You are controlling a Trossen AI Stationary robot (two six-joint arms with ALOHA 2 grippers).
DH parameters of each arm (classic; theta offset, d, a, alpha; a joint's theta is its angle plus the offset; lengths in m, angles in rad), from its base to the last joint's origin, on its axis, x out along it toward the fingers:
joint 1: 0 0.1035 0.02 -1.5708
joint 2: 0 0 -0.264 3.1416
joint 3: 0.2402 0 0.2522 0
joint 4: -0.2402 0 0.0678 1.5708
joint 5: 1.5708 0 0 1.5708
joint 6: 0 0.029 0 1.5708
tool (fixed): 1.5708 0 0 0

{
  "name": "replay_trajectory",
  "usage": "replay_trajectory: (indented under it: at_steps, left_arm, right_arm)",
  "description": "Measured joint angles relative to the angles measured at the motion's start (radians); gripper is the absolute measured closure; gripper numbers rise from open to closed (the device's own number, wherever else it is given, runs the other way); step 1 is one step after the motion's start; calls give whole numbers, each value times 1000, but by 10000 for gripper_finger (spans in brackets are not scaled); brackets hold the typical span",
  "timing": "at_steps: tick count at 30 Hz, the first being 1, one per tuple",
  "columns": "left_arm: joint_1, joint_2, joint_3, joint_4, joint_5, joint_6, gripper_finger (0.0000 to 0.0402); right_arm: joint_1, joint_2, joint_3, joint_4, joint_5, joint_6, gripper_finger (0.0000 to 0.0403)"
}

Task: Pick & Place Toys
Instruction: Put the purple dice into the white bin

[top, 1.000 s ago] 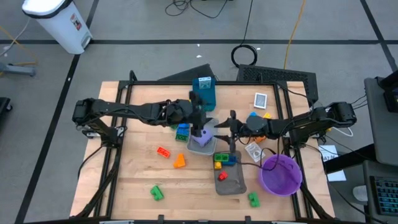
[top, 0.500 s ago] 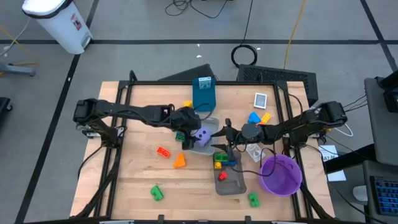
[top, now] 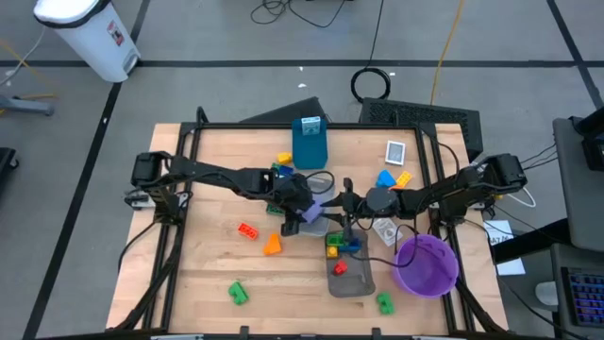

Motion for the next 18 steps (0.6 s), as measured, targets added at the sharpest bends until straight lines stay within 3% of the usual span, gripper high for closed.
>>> replay_trajectory:
  at_steps: [9,18]
  left_arm:
    - [-5,-23,0,55,51,4,262]
    - [-1,-3,0,79,147,17,270]
  right_arm:
    - [0,0,0,-28,0,-8,314]
    - [0,0,0,-30,1,-23,323]
